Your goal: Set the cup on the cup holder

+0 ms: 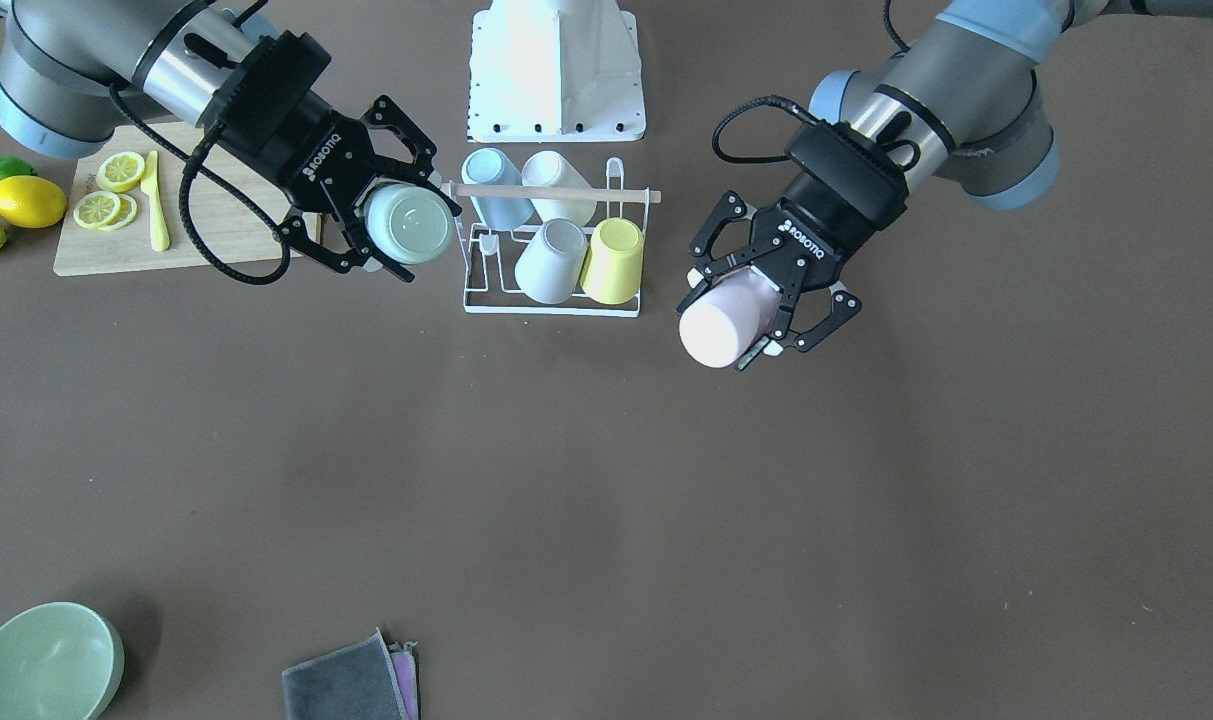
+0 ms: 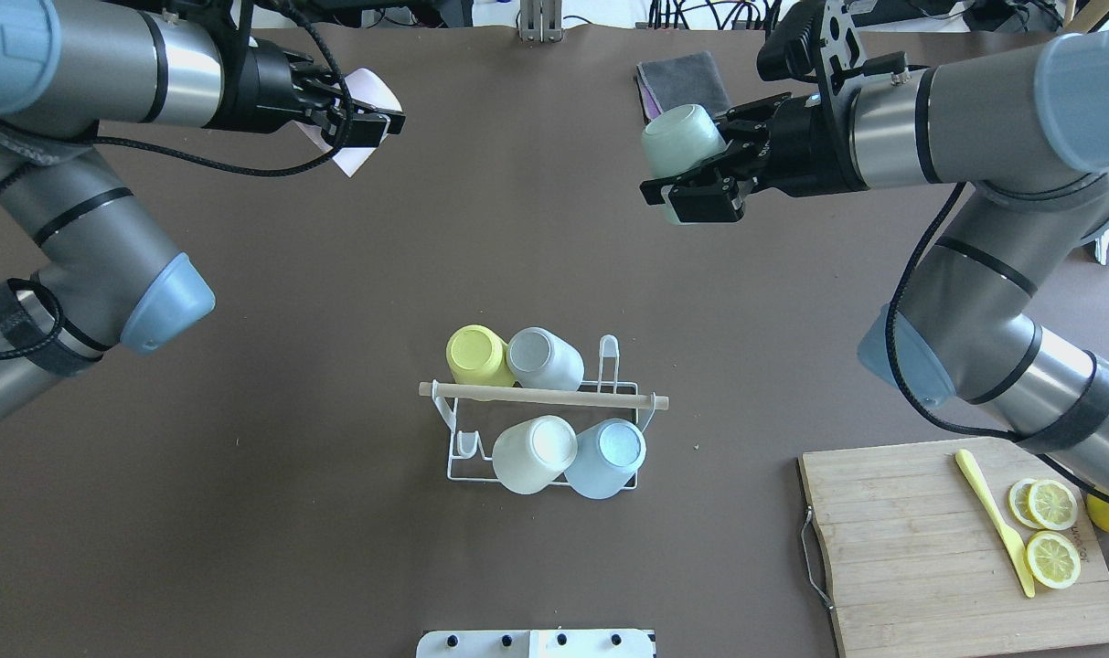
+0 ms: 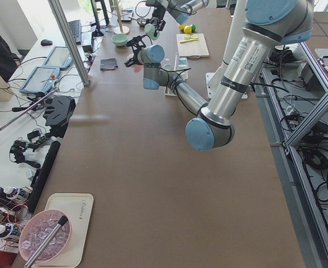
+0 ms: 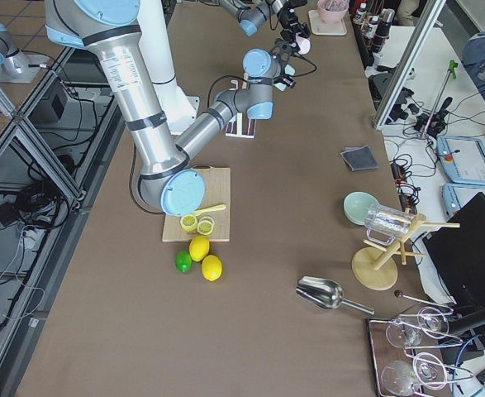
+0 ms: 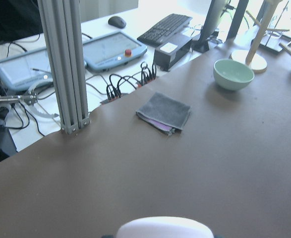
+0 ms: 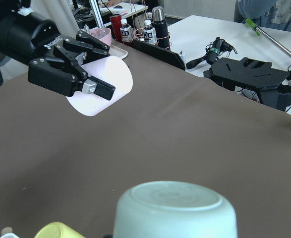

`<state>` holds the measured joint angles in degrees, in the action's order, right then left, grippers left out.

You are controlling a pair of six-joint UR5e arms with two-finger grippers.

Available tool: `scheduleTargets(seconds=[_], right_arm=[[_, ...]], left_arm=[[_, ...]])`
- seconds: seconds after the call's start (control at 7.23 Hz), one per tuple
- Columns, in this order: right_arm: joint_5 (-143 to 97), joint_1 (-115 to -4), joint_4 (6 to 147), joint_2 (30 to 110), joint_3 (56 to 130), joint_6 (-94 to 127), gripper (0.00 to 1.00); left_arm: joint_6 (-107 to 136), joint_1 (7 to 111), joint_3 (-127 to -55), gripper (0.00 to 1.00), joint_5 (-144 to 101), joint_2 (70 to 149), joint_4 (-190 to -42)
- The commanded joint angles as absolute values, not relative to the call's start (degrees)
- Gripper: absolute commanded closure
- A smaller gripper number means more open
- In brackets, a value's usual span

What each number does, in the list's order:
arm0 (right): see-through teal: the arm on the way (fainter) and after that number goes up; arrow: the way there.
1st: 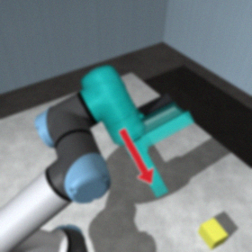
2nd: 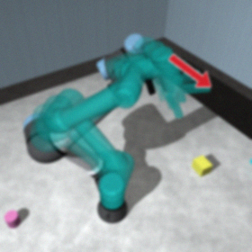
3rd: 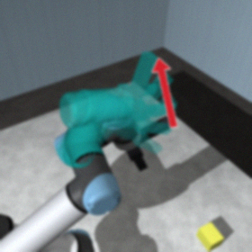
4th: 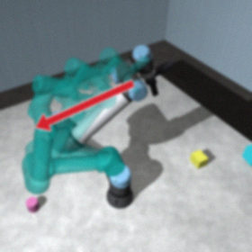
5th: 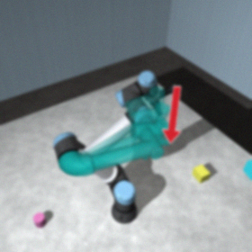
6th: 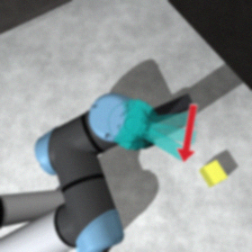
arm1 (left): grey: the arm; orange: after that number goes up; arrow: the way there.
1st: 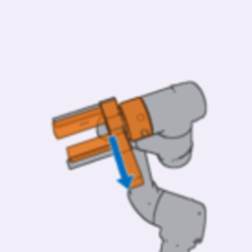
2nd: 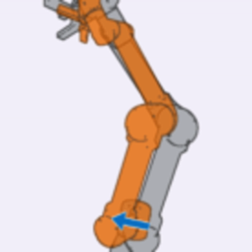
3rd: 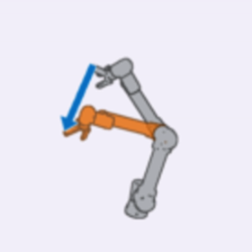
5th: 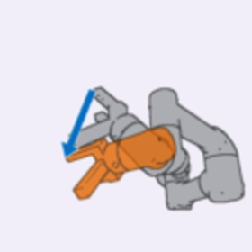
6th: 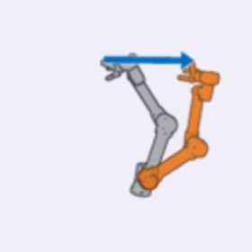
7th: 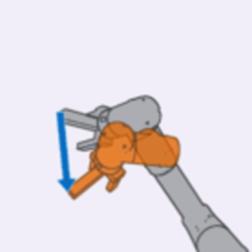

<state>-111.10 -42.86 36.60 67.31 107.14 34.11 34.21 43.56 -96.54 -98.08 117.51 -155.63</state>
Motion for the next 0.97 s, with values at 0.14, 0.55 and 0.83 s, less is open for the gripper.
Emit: scheduleTargets(seconds=[0.14, 0.55, 0.83], right_arm=[[-95.3, -31.2, 35.9, 68.9, 107.8, 35.1, 1.0], [-87.4, -24.1, 36.5, 68.9, 106.8, 34.9, 1.0], [-87.4, -24.0, 36.6, 69.0, 105.9, 34.2, 1.0]], left_arm=[[33.6, 30.5, -102.7, 1.0, -76.3, 114.2, -169.8], [25.2, 16.3, -105.4, 1.0, -60.5, 110.1, -182.3], [16.1, 10.1, -104.9, 1.0, -51.1, 110.0, -186.1]])
